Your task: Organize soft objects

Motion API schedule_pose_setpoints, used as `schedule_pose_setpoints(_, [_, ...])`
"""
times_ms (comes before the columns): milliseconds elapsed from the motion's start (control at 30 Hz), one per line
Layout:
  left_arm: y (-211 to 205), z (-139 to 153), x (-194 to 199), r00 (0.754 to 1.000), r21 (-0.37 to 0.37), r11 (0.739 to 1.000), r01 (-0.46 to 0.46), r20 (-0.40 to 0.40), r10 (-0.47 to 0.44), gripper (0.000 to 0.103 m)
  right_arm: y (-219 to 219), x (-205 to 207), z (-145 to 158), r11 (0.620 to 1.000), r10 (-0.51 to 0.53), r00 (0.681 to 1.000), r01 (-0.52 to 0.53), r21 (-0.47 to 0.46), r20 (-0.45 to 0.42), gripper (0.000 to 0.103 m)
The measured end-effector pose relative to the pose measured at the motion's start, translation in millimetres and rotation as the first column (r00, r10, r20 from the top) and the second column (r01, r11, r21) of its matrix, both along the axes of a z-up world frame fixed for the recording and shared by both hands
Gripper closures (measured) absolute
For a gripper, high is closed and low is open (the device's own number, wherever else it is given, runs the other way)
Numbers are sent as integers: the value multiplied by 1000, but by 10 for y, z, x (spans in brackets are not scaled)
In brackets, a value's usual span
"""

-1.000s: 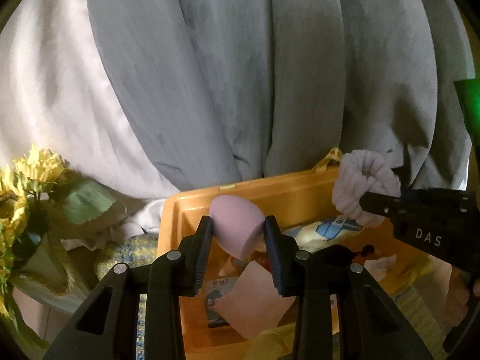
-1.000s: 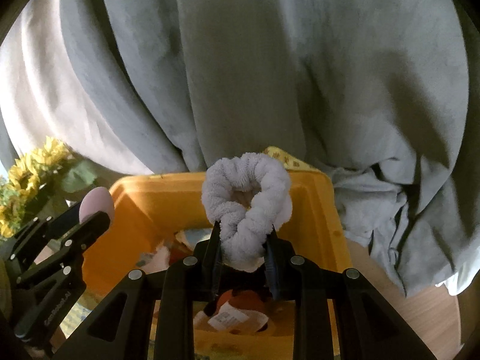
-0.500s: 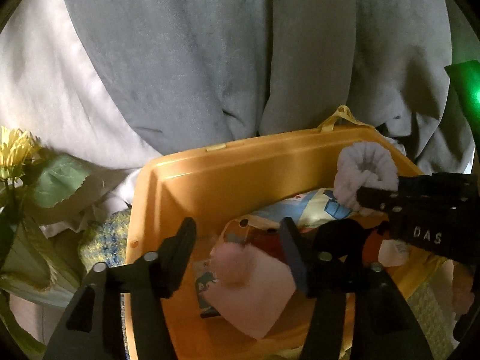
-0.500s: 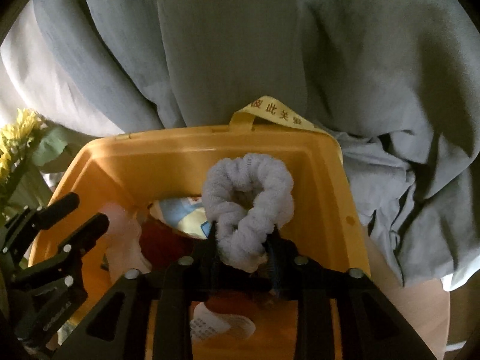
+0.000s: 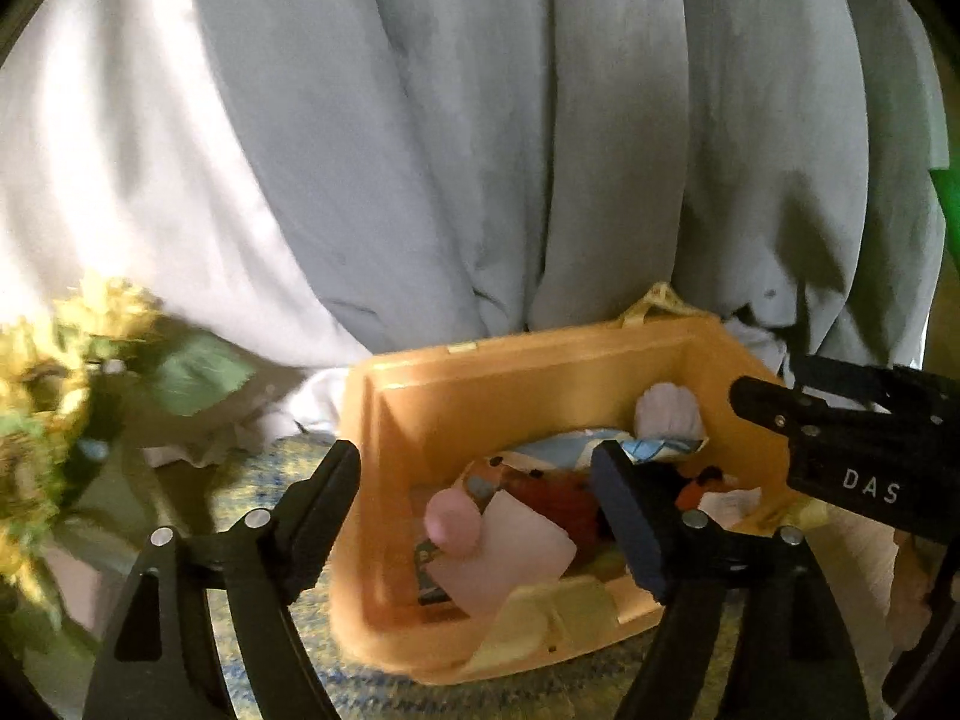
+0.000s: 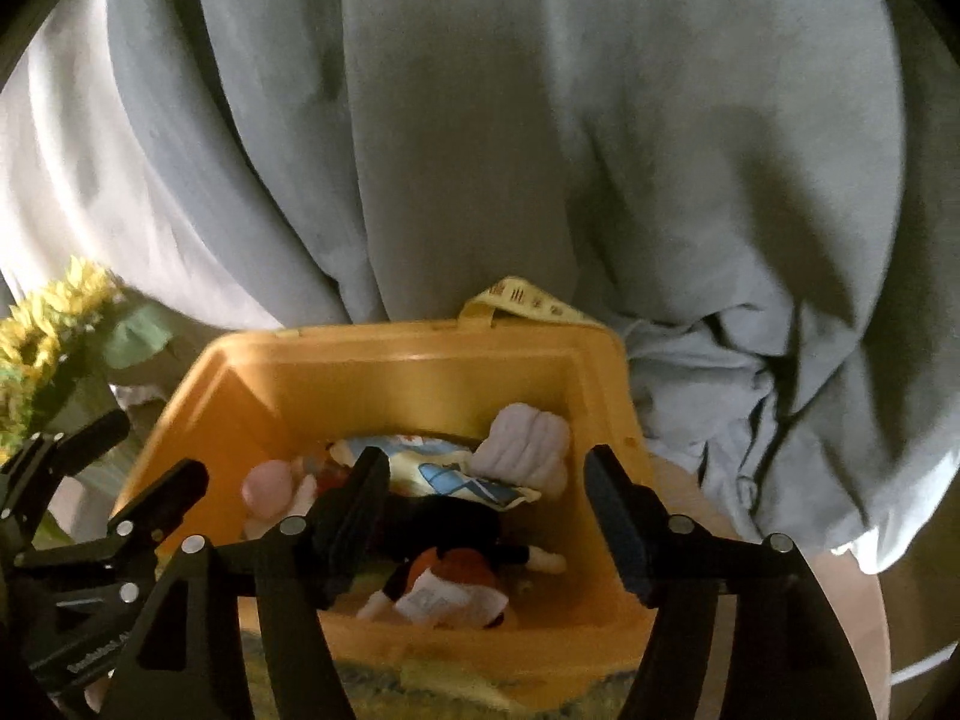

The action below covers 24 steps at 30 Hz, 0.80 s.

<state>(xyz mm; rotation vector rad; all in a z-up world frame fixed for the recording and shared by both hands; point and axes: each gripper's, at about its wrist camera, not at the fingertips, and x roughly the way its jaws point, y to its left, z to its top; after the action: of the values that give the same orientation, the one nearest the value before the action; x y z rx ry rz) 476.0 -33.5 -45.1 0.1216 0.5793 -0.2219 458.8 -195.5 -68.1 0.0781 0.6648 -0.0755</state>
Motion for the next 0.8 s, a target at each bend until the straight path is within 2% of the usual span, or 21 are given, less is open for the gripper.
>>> schedule_pose_setpoints(67, [39,83,-132,999,-8,1000,-23,27,23,20,17,-142,86,1000,-7,1000,7,-2,31,35])
schedule_pose_setpoints(300, [165,327,-691,990,1,995,-97,102,97,11,124,-711,312,999,-41,987,44,-18,153,20])
schedule_pose_setpoints(467, [220,438,-1066,984,7,993,-121,134,119,2,188,-1114,427,999,-34,975,39,-16,220,16])
schedule_pose_setpoints(800, [404,661,-1706,966,2,990,-140,219,136,0,329,-1739,568,995,-87,954,96,-19,286,13])
